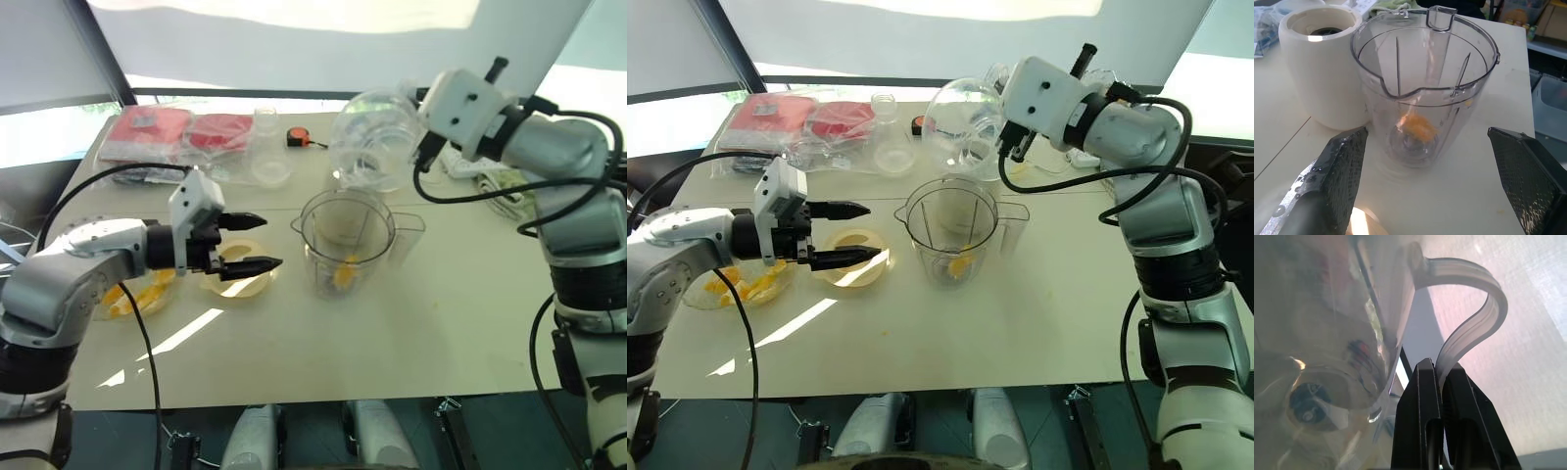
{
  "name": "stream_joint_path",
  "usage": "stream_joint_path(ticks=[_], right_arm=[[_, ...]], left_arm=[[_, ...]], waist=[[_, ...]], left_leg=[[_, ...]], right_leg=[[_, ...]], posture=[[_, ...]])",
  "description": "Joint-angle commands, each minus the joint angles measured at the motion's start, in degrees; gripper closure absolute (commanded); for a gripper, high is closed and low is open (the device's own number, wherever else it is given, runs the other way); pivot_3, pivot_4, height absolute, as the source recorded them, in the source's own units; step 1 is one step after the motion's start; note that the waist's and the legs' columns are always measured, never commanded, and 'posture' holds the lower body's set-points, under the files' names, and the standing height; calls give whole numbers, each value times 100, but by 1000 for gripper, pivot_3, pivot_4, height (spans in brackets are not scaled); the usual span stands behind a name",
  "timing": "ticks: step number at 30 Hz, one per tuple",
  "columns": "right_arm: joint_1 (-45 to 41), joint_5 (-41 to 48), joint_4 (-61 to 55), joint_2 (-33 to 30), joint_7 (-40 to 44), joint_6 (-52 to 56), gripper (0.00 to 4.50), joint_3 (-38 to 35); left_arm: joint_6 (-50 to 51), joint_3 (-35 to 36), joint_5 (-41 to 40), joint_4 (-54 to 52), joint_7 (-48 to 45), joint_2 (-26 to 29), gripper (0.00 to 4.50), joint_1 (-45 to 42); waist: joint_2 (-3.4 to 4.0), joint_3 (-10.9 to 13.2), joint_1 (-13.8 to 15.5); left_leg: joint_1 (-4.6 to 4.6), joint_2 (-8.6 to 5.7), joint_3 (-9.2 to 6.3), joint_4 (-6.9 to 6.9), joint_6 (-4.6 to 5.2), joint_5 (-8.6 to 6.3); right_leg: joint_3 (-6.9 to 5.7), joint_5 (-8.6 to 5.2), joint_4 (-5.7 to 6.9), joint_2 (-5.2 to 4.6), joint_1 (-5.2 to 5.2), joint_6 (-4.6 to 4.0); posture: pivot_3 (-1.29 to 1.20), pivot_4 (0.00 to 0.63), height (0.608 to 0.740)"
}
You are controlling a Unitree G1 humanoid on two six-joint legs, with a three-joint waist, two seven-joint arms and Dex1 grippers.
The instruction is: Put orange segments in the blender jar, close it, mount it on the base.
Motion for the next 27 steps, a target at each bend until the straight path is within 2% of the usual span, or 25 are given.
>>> stream_joint_path(ticks=[1, 12, 27], right_arm=[[-150, -205, 83, -223, -155, -361, 4441, -211], [124, -860, 438, -421, -315, -1538, 4441, 25], [-134, -1573, 816, -430, -675, -2503, 4441, 123]], left_arm=[[-18, 23, -30, -133, 20, -26, 422, -134], [153, 121, -164, -205, 1, -4, 422, -91], [232, 134, -168, -183, 60, -27, 422, -131]], waist=[[0, 0, -1], [0, 0, -23], [0, 1, -17]], left_leg=[[0, 0, 0, 0, 0, 0], [1, -1, 1, 0, 0, 0], [1, -1, 1, 1, -1, 0]], right_leg=[[0, 0, 0, 0, 0, 0], [0, 1, 4, 2, -1, 1], [1, -1, 5, 1, -1, -1]], posture=[[0, 150, 740], [0, 150, 740], [0, 150, 740]])
